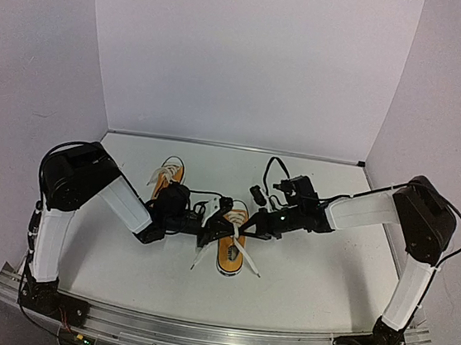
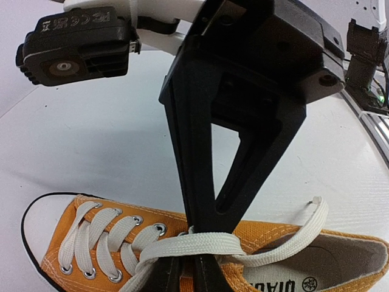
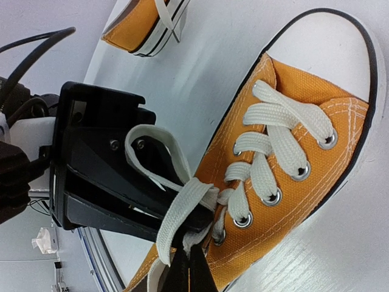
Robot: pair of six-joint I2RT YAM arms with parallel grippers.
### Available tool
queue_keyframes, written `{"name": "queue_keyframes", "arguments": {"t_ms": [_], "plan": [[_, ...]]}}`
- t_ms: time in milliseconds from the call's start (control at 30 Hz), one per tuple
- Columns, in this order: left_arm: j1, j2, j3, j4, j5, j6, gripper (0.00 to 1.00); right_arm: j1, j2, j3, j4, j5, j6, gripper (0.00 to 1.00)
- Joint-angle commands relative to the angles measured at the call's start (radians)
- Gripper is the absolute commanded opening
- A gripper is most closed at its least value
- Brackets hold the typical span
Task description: Tie the shoes
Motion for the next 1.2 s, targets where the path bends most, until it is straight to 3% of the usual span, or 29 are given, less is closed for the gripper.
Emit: {"name": "queue_keyframes", "arguments": {"t_ms": [0, 300, 533, 733, 867, 1167], "plan": [[-0.010, -0.129, -0.047, -0.102, -0.027, 0.033, 0.15, 0.010, -0.058, 0.013, 0.014, 0.034, -0.009, 0.00], [0.017, -0.285, -0.131, -0.263, -0.064, 0.033, 0.38, 0.009, -0.088, 0.013, -0.005, 0.071, -0.018, 0.00], [0.111, -0.335, -0.138, -0.264, -0.035, -0.084, 0.54, 0.009, -0.104, 0.011, -0.023, 0.076, -0.032, 0.00], [0.114, -0.263, -0.062, -0.204, 0.066, -0.204, 0.58, 0.009, -0.091, 0.018, -0.023, 0.068, -0.034, 0.00], [0.112, -0.215, -0.060, -0.079, 0.116, -0.304, 0.60, 0.011, -0.086, 0.022, -0.022, 0.064, -0.032, 0.00], [0.084, -0.138, -0.032, 0.063, 0.079, -0.429, 0.62, 0.011, -0.084, 0.020, -0.021, 0.063, -0.027, 0.00]]}}
